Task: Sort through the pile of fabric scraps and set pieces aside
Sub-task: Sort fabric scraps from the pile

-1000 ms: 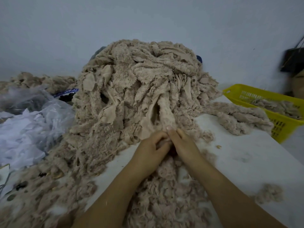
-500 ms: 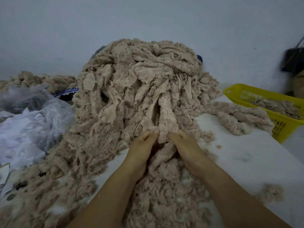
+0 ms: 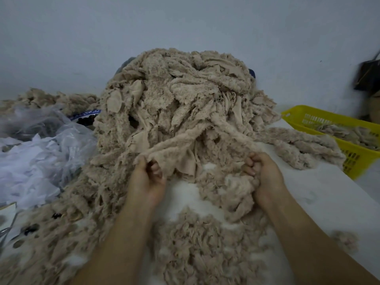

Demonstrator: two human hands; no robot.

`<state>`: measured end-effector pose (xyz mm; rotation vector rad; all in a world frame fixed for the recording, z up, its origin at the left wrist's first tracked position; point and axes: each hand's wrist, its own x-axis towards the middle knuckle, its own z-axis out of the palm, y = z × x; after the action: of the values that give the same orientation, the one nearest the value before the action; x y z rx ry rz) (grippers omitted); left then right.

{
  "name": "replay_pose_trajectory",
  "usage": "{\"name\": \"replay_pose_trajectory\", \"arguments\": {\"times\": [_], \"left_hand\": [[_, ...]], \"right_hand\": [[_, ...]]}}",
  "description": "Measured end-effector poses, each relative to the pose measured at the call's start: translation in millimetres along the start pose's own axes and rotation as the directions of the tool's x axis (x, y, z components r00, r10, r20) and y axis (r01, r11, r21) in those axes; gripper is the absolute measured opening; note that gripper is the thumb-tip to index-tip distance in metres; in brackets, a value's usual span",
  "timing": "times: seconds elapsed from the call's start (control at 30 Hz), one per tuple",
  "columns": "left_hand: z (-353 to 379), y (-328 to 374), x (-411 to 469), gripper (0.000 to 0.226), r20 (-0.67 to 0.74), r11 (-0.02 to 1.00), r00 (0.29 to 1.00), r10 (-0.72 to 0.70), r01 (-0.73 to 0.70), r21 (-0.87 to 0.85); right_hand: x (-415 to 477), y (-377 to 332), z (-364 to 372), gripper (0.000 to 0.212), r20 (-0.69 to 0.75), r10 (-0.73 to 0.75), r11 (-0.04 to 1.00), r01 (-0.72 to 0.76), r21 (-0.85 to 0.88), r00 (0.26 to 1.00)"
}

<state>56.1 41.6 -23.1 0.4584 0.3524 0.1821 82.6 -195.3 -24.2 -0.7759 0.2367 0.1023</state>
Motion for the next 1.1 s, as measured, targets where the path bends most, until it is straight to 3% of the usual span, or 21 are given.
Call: {"name": "replay_pose_trajectory", "arguments": {"times": [0.1,0.2,0.27,0.33,0.37,0.47,0.57,0.67,0.77,0.83,1.0,1.1], "left_hand": [[11,-16,-10,0.031,0.089,0.98,0.996,0.01,-0.027,0.197],[14,-18,-18,0.062,0.246,0.895,0.969,0.031,-0.137,0.424],[13,-23,-23,0.067,0.349,0.691,0.936,0.041,-0.279,0.667],[9,-30,-24,0.044,0.416,0.386,0.903,0.105,-0.423,0.82],[7,-33,-24,0.038,0.404,0.341,0.902,0.151,-0.431,0.835],[6,-36,-27,0.046,0.341,0.38,0.921,0.188,-0.388,0.84],[7,-40,-30,0.048,0.388,0.435,0.921,0.041,-0.366,0.823],[10,-45,-32,0.046,0.292,0.662,0.945,-0.148,-0.125,0.739],[11,-40,-28,0.038,0.208,0.819,0.924,-0.321,0.16,0.551],[10,-35,-24,0.042,0.211,0.861,0.9,-0.381,0.263,0.435],[10,-33,-19,0.04,0.236,0.916,0.936,-0.261,0.163,0.367],[10,-33,-17,0.019,0.22,0.943,0.949,-0.227,0.158,0.291]], "right_hand": [[-6,14,9,0.026,0.131,0.02,0.993,-0.005,-0.115,0.991],[-11,18,12,0.04,0.225,0.037,0.961,0.027,-0.275,0.974],[-13,19,11,0.05,0.248,0.041,0.949,0.04,-0.313,0.968],[-14,20,11,0.058,0.256,-0.001,0.922,0.1,-0.374,0.967],[-14,21,11,0.061,0.262,-0.028,0.894,0.142,-0.424,0.965],[-16,25,13,0.065,0.276,-0.09,0.727,0.253,-0.638,0.957],[-22,34,15,0.061,0.435,-0.101,0.473,0.428,-0.77,0.895],[-34,51,18,0.062,0.588,0.126,0.336,0.524,-0.783,0.799],[-37,61,20,0.072,0.593,0.226,0.199,0.56,-0.804,0.772],[-35,60,18,0.069,0.589,0.187,0.207,0.555,-0.806,0.786],[-32,51,16,0.06,0.529,-0.011,0.372,0.494,-0.786,0.849],[-23,44,15,0.061,0.297,-0.136,0.471,0.325,-0.82,0.945]]}}
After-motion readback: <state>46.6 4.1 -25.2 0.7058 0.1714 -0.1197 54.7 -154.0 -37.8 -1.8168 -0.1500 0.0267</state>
